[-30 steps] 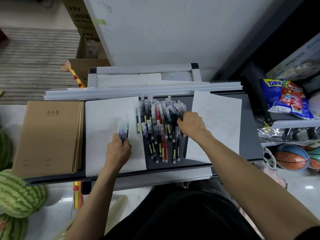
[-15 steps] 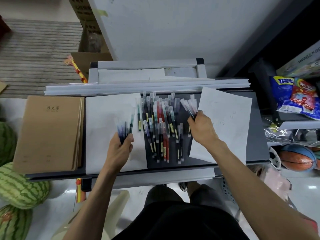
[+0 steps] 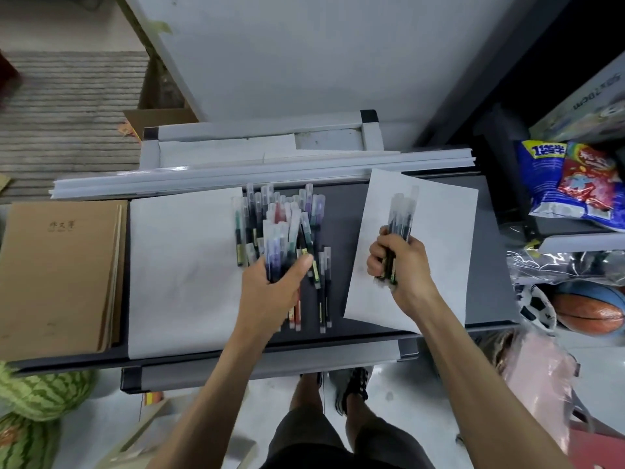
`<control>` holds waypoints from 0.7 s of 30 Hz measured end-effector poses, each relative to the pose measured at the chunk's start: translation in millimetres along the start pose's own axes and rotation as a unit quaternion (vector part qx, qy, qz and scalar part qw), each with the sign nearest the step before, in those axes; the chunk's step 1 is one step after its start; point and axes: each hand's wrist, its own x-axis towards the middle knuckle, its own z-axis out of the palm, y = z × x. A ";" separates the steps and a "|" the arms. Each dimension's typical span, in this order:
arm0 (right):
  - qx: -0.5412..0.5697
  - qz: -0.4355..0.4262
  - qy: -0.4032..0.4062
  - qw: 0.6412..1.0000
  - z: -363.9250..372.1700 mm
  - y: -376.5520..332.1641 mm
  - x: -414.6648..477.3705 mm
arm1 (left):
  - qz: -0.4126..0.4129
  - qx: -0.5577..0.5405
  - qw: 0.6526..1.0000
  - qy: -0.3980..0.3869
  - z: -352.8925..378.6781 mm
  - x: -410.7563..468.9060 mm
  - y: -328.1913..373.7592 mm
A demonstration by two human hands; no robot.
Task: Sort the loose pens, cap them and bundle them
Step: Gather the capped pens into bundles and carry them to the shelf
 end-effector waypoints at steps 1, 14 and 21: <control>-0.011 -0.015 -0.003 1.000 -5.9 -1.3 0.8 | 0.002 -0.003 1.000 0.015 14.8 2.2 -2.1; -0.105 -0.295 0.194 0.930 -64.7 10.1 12.2 | 0.196 -0.027 0.972 0.130 182.9 38.6 -30.7; -0.095 -0.327 0.219 0.914 -85.5 33.2 39.0 | 0.248 0.012 0.959 0.134 203.5 60.1 -67.7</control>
